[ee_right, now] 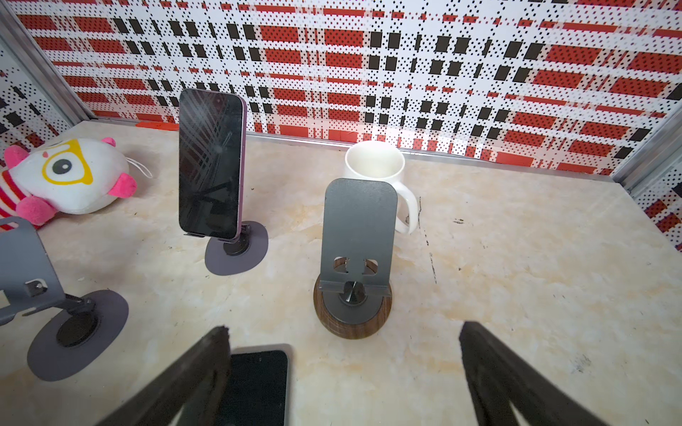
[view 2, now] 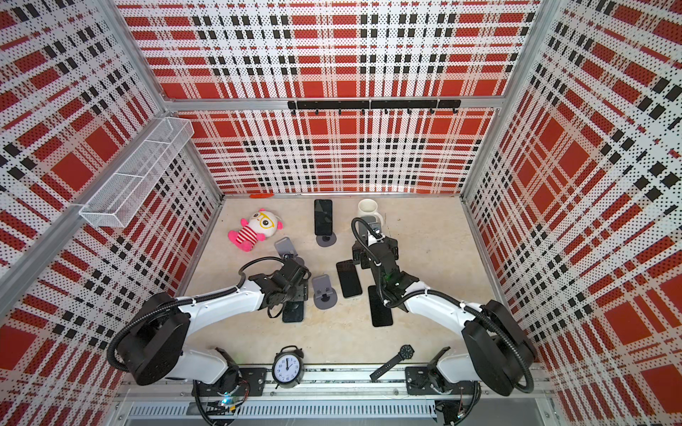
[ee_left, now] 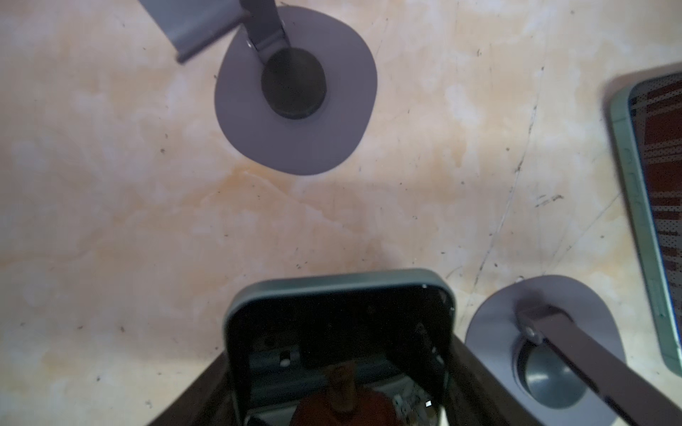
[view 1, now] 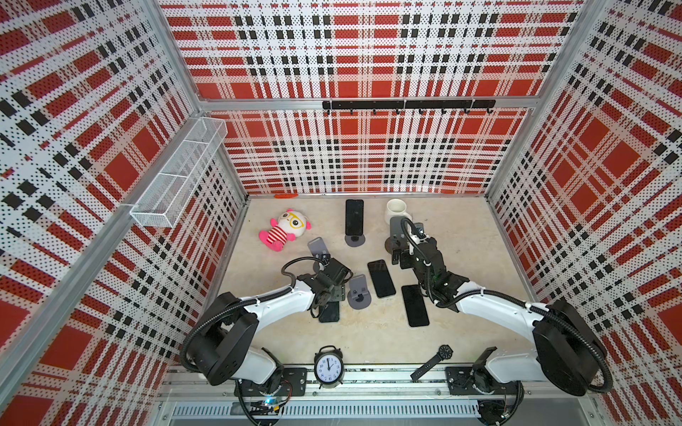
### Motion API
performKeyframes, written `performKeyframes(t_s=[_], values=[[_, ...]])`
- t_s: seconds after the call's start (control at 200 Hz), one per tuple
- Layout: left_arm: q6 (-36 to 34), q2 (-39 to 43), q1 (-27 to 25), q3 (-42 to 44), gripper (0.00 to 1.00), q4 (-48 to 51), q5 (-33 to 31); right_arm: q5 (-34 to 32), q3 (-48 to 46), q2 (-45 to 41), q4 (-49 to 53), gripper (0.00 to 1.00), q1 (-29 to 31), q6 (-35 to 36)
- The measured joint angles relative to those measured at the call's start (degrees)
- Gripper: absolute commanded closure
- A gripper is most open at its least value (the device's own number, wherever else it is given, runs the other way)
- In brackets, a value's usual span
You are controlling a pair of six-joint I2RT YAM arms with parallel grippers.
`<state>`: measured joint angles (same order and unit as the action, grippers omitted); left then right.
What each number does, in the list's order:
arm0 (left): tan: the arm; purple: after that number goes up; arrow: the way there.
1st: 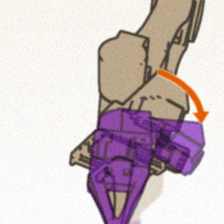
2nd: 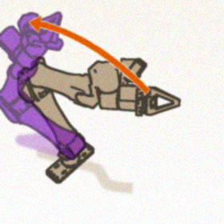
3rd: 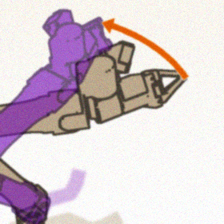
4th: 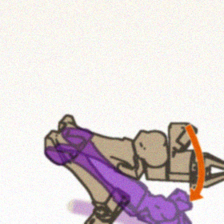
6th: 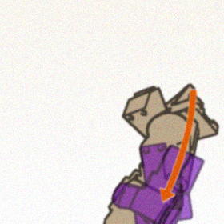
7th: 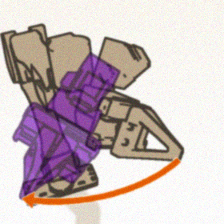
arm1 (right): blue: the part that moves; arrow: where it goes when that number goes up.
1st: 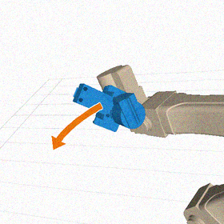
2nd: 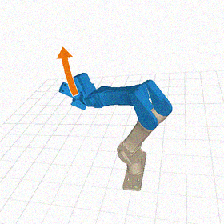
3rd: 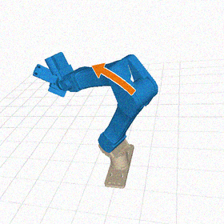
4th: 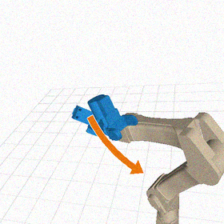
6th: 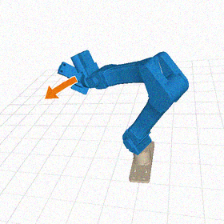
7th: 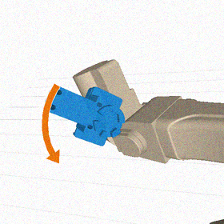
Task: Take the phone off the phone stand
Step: 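Lower the phone flat onto the table beside the grey stand with left gripper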
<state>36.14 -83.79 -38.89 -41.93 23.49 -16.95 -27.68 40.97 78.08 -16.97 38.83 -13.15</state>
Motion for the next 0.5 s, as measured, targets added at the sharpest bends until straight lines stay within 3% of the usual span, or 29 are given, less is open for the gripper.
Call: performKeyframes(t_s=[0.501], values=[[0.0, -3.5, 2.9, 0.0, 0.3, -0.7, 3.6, 0.4, 0.0, 0.0, 0.0, 0.0, 0.0, 0.0]])
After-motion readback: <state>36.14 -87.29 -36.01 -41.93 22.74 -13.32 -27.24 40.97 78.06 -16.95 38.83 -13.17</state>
